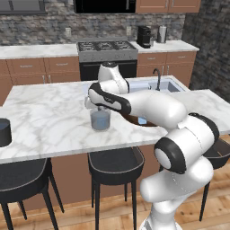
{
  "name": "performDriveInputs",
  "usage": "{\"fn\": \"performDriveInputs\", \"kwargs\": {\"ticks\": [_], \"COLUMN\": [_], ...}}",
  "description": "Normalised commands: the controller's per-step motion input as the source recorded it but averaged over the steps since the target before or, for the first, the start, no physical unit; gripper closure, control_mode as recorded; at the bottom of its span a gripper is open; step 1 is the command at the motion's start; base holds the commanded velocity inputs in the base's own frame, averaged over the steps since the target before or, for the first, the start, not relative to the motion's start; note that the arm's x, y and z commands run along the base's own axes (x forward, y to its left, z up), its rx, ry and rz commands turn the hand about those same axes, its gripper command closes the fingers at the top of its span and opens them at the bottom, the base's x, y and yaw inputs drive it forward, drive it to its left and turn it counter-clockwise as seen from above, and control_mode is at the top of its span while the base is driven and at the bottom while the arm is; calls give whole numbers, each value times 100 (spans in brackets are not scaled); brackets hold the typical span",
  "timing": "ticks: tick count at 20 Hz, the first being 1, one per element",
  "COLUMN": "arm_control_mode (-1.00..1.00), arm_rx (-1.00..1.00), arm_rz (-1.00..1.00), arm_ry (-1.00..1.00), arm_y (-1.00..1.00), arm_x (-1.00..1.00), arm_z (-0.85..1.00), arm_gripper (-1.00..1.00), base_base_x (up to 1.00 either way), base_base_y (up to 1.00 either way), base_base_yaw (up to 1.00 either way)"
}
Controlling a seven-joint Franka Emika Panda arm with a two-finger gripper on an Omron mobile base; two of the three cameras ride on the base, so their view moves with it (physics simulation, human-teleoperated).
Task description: There are four ice cubes in the ice bowl. Place two ice cubes in each glass of water.
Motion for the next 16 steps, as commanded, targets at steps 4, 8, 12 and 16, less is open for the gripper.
{"fn": "performDriveInputs", "kwargs": {"ticks": [4,8,12,16], "arm_control_mode": [-100,-100,-100,-100], "arm_rx": [0,0,0,0], "arm_rz": [0,0,0,0], "arm_ry": [0,0,0,0], "arm_y": [0,0,0,0], "arm_x": [0,1,9,4], "arm_z": [-18,-8,0,0], "arm_gripper": [100,100,100,100], "base_base_x": [0,0,0,0], "base_base_y": [0,0,0,0], "base_base_yaw": [0,0,0,0]}}
